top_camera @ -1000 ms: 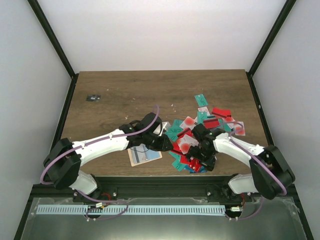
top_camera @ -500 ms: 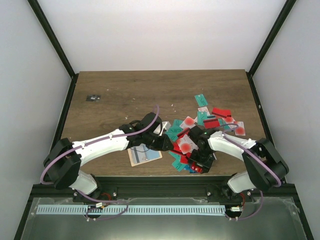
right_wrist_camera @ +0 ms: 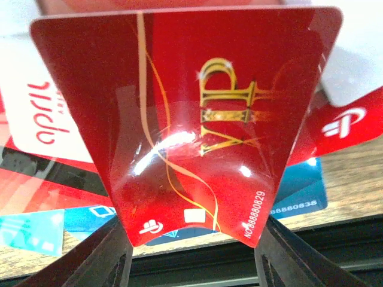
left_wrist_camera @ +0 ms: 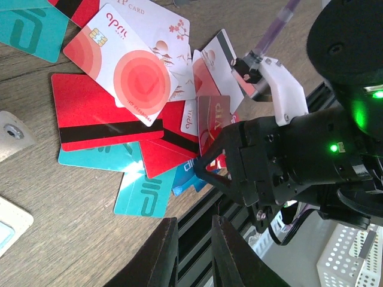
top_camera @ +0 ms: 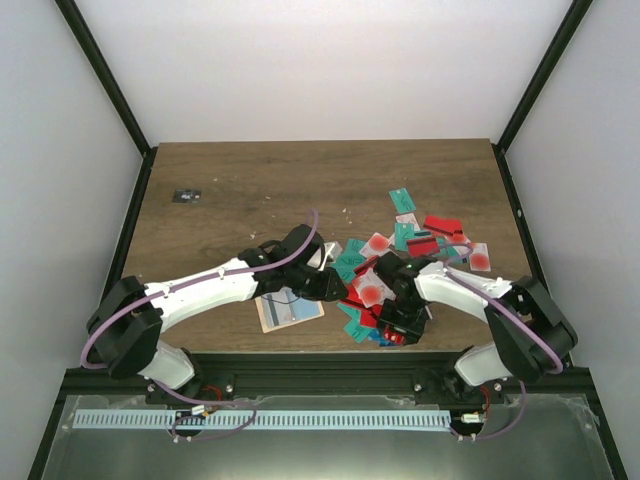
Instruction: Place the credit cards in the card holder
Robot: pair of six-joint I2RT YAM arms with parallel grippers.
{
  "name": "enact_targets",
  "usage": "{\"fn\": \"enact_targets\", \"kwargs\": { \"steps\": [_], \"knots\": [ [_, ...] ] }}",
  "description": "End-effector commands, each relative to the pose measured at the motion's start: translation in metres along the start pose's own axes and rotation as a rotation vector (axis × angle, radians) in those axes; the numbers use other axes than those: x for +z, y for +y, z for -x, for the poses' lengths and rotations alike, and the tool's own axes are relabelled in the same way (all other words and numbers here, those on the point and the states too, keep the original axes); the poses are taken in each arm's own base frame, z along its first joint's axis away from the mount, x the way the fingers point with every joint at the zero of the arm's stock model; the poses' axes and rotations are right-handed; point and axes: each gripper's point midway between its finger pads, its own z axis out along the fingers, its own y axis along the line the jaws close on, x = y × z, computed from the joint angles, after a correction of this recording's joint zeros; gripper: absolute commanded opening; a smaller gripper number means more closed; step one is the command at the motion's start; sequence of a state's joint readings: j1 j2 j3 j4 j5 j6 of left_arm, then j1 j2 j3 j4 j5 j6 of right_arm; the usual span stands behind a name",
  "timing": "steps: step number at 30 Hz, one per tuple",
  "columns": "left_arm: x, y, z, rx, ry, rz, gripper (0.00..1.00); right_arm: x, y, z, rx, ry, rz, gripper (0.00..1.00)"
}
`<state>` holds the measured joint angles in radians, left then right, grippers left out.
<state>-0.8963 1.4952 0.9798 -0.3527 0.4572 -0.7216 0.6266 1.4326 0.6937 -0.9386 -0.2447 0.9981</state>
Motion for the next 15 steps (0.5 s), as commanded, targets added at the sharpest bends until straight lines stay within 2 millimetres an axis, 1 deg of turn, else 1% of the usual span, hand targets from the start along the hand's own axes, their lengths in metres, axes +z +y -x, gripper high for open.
{"fn": "enact_targets", "kwargs": {
  "steps": [1, 4, 7, 10, 13, 15],
  "knots": [
    [-0.007, -0.008, 0.007, 0.003, -0.020, -0.034, 0.18, -0.021, 0.011, 0.020, -0.081, -0.134, 0.022, 0.51],
    [-0.018, -0.017, 0.017, -0.011, -0.053, -0.078, 0.19, -0.040, 0.032, 0.019, -0.157, -0.159, 0.117, 0.52],
    [-0.030, -0.020, 0.027, -0.037, -0.081, -0.111, 0.22, -0.060, 0.050, 0.017, -0.209, -0.182, 0.209, 0.52],
    [-0.039, -0.021, 0.033, -0.060, -0.096, -0.133, 0.29, -0.083, 0.070, 0.014, -0.260, -0.205, 0.307, 0.52],
    [-0.045, -0.025, 0.036, -0.069, -0.104, -0.159, 0.39, -0.106, 0.091, 0.009, -0.322, -0.220, 0.406, 0.52],
    [-0.047, -0.026, 0.037, -0.072, -0.107, -0.166, 0.42, -0.119, 0.103, 0.005, -0.368, -0.222, 0.464, 0.52]
  ]
}}
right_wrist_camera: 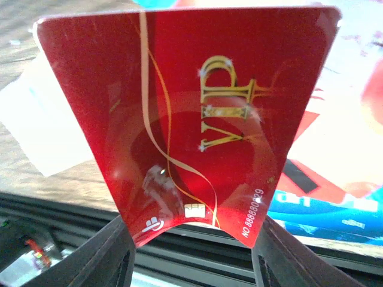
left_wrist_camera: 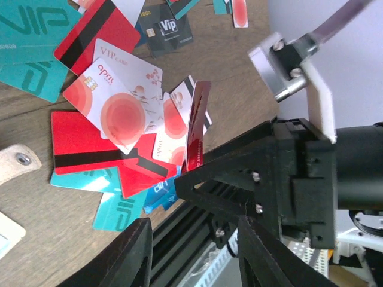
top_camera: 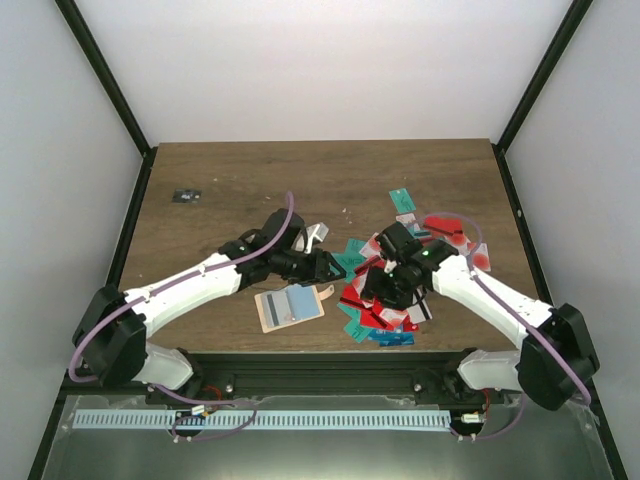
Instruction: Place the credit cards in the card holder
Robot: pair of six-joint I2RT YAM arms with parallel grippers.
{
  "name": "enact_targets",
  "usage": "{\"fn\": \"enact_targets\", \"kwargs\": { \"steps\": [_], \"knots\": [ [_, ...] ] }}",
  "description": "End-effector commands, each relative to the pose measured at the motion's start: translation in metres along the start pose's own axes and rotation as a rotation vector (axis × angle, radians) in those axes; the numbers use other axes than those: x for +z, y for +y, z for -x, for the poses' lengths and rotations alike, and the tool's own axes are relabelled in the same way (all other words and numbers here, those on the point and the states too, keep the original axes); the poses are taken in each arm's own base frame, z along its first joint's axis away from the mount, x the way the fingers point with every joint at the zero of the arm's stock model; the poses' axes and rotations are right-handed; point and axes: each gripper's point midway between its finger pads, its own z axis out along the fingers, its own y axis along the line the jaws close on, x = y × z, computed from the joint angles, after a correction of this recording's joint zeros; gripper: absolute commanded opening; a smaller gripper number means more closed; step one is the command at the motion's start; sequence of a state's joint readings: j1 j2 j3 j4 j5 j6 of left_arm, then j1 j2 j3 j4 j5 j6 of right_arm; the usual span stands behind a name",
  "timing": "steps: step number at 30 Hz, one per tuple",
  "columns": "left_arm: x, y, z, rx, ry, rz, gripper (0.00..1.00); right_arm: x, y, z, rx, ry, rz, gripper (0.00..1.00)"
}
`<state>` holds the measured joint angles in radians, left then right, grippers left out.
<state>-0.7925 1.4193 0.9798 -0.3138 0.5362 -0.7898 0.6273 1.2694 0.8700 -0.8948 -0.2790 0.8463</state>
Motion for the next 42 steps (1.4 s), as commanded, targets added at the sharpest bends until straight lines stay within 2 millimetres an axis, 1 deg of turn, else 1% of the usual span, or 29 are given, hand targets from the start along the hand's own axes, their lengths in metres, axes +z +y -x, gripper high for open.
{"fn": "enact_targets", "kwargs": {
  "steps": [1, 6, 11, 13, 16, 21, 27, 28, 31, 33, 34, 36, 38, 39, 42],
  "knots": [
    [-0.010, -0.019, 0.006, 0.005, -0.014, -0.066, 0.42, -0.028, 0.048, 0.007, -0.121, -0.032, 0.177, 0.52],
    [-0.011, -0.017, 0.012, -0.025, -0.031, -0.056, 0.43, -0.045, 0.071, 0.006, -0.204, -0.042, 0.258, 0.52],
    [-0.013, -0.023, 0.024, -0.035, -0.059, -0.065, 0.43, -0.051, 0.083, -0.002, -0.267, -0.032, 0.309, 0.52],
    [-0.013, -0.027, 0.027, -0.030, -0.062, -0.074, 0.43, -0.053, 0.086, -0.005, -0.284, -0.031, 0.323, 0.52],
    [-0.011, -0.027, 0.029, -0.029, -0.064, -0.076, 0.42, -0.055, 0.087, -0.007, -0.299, -0.029, 0.326, 0.52],
    [-0.006, -0.024, 0.030, -0.038, -0.062, -0.068, 0.38, -0.060, 0.090, -0.008, -0.319, -0.035, 0.335, 0.52],
    [0.010, -0.024, 0.025, -0.039, -0.032, -0.053, 0.25, -0.063, 0.091, -0.007, -0.335, -0.042, 0.332, 0.52],
    [0.012, -0.025, 0.025, -0.038, -0.027, -0.051, 0.21, -0.064, 0.092, -0.006, -0.336, -0.045, 0.331, 0.52],
    [0.016, -0.025, 0.025, -0.034, -0.028, -0.041, 0.05, -0.066, 0.092, -0.003, -0.339, -0.055, 0.322, 0.52],
    [0.016, -0.023, 0.028, -0.033, -0.039, -0.034, 0.04, -0.066, 0.093, -0.002, -0.339, -0.061, 0.320, 0.53],
    [0.016, -0.023, 0.029, -0.033, -0.044, -0.030, 0.04, -0.066, 0.093, -0.001, -0.337, -0.062, 0.316, 0.56],
    [0.016, -0.022, 0.032, -0.028, -0.055, -0.016, 0.04, -0.063, 0.092, 0.001, -0.332, -0.068, 0.301, 0.75],
    [0.012, -0.015, 0.034, -0.026, -0.061, 0.021, 0.04, -0.057, 0.086, 0.005, -0.323, -0.069, 0.267, 0.90],
    [0.010, -0.010, 0.033, -0.032, -0.059, 0.044, 0.04, -0.053, 0.084, 0.006, -0.326, -0.066, 0.256, 0.94],
    [-0.001, 0.013, 0.025, -0.059, -0.050, 0.101, 0.04, -0.042, 0.083, 0.005, -0.351, -0.051, 0.264, 0.96]
  ]
}}
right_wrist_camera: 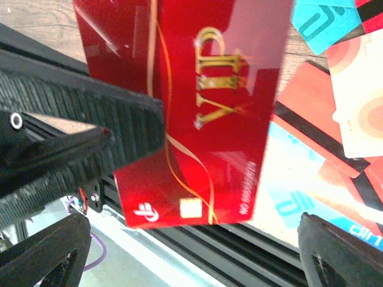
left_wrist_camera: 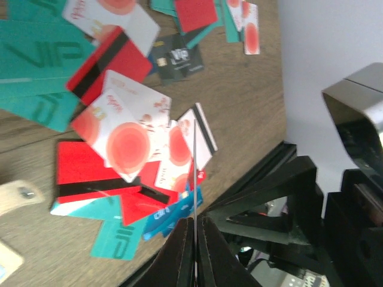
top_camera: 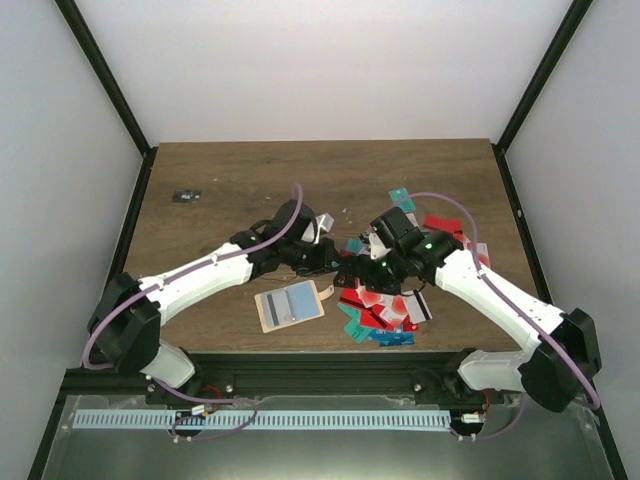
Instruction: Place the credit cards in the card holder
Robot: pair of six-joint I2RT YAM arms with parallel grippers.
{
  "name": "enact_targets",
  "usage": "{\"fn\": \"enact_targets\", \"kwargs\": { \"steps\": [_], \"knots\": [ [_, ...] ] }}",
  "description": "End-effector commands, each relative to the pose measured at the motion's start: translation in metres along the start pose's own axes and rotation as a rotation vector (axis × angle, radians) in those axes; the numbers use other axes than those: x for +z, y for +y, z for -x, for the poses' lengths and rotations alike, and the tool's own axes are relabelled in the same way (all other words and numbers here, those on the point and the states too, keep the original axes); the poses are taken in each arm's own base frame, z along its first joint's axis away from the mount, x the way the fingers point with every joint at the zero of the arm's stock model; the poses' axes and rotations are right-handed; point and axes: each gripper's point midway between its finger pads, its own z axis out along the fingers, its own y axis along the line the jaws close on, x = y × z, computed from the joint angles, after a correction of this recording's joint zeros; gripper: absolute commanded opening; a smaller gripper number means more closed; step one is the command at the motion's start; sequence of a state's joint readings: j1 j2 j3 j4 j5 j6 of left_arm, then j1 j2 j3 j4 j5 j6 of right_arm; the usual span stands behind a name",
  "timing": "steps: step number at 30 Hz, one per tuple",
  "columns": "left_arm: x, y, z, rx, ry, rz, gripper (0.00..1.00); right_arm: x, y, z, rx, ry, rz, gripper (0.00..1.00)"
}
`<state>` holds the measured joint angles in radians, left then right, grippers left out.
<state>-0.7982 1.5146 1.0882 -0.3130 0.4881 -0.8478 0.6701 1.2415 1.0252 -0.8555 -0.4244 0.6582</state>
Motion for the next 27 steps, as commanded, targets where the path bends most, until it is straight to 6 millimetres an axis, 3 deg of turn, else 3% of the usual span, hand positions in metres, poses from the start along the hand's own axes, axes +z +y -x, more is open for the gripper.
{"fn": "enact_targets", "kwargs": {
  "steps": [1, 9, 14, 20, 27],
  "knots": [
    [-0.019, 0.031, -0.003, -0.022, -0.011, 0.095, 0.04, 0.009, 0.006, 0.007, -0.059, -0.006, 0.032, 0.97],
    [-0.066, 0.102, -0.045, -0.123, 0.030, 0.226, 0.04, 0.039, 0.024, 0.008, -0.079, 0.058, 0.186, 0.97],
    [-0.087, 0.127, -0.059, -0.165, 0.029, 0.258, 0.04, 0.057, 0.032, 0.014, -0.128, 0.104, 0.239, 0.96],
    [-0.090, 0.152, -0.077, -0.211, 0.066, 0.258, 0.04, 0.074, 0.046, 0.025, -0.153, 0.147, 0.311, 0.93],
    [-0.076, 0.159, -0.078, -0.223, 0.082, 0.210, 0.04, 0.092, 0.054, 0.038, -0.176, 0.174, 0.347, 0.87]
  ]
}}
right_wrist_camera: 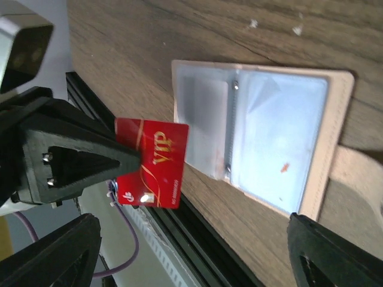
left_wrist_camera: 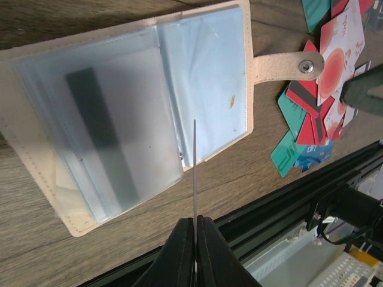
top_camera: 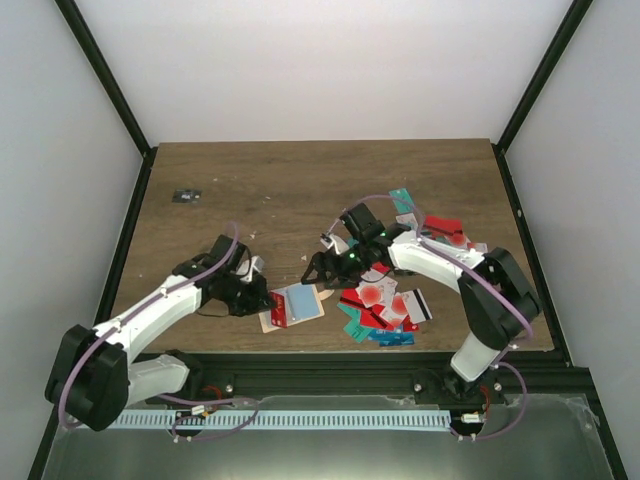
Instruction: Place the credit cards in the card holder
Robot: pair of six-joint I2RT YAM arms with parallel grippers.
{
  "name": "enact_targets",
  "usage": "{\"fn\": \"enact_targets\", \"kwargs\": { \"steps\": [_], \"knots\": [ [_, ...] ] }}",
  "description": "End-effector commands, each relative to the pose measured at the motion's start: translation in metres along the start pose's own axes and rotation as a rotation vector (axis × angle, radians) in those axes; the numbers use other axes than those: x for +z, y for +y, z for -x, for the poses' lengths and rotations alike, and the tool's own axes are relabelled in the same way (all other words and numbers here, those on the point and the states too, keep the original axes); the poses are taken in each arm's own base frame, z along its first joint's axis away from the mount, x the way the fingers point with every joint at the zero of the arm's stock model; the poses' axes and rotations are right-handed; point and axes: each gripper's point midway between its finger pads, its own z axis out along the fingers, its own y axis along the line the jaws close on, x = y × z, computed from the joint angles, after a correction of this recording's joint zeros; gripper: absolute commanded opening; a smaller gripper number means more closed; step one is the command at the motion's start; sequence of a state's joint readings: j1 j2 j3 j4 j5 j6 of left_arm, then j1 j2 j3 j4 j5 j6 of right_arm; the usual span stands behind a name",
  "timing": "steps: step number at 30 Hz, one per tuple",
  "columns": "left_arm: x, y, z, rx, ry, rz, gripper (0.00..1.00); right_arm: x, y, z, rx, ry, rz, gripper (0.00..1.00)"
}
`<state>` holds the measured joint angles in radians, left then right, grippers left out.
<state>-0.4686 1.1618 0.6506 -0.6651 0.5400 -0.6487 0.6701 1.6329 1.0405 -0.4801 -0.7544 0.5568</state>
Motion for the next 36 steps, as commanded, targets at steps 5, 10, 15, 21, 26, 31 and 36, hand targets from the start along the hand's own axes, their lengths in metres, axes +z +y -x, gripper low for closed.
{"fn": "enact_targets", "kwargs": {
  "steps": [5, 10, 15, 21, 26, 31, 36],
  "knots": [
    [0.021, -0.007, 0.010, 0.037, 0.028, -0.085, 0.04, 0.015, 0.016, 0.027, -0.114, 0.015, 0.073, 0.77],
    [0.031, -0.001, 0.014, 0.024, 0.041, -0.065, 0.04, 0.022, 0.005, 0.034, -0.107, 0.024, 0.081, 0.66],
    [0.038, 0.002, 0.016, 0.019, 0.049, -0.063, 0.04, 0.023, -0.008, 0.039, -0.095, 0.025, 0.080, 0.62],
    [0.044, 0.005, 0.020, 0.004, 0.063, -0.049, 0.04, 0.026, -0.025, 0.036, -0.076, 0.042, 0.076, 0.61],
    [0.044, 0.006, 0.020, -0.008, 0.065, -0.036, 0.04, 0.033, -0.035, 0.031, -0.056, 0.062, 0.070, 0.60],
    [0.040, 0.005, 0.020, -0.008, 0.055, -0.034, 0.04, 0.038, -0.043, 0.027, -0.043, 0.075, 0.066, 0.60],
    [0.041, 0.006, 0.019, -0.017, 0.061, -0.027, 0.04, 0.043, -0.051, 0.022, -0.028, 0.093, 0.062, 0.58]
  ]
}}
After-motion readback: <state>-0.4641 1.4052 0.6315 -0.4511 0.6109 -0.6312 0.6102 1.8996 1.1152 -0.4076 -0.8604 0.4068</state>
